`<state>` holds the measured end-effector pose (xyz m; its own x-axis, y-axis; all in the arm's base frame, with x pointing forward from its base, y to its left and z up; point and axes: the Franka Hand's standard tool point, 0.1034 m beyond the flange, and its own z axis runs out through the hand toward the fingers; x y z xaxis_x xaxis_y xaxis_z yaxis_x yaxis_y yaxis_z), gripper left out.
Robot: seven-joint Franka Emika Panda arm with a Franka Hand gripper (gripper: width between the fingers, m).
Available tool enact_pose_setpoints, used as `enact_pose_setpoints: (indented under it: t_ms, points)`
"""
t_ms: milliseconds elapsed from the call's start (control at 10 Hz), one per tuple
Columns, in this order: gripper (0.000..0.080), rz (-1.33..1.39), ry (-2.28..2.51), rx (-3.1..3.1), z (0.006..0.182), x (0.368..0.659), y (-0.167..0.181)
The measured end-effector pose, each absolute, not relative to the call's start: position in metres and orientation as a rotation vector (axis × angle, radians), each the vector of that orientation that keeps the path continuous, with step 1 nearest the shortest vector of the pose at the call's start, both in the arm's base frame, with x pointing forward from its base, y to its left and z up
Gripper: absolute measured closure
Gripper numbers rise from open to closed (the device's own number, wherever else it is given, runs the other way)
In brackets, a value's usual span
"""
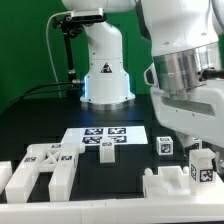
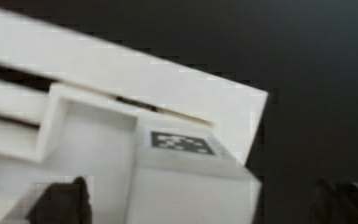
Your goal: Assemble chair
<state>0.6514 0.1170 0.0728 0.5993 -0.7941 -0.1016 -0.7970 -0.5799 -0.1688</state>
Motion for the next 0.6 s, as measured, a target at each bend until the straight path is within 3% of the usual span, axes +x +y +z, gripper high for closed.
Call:
enact_pose_setpoints:
  t_ms: [400, 600]
  points:
    - [0.0151, -0.065, 1.005, -2.772, 0.0712, 0.6476, 0.1165]
    - [0.0151, -0.167, 0.32, -3.003, 0.0706, 0.6508, 0.1137]
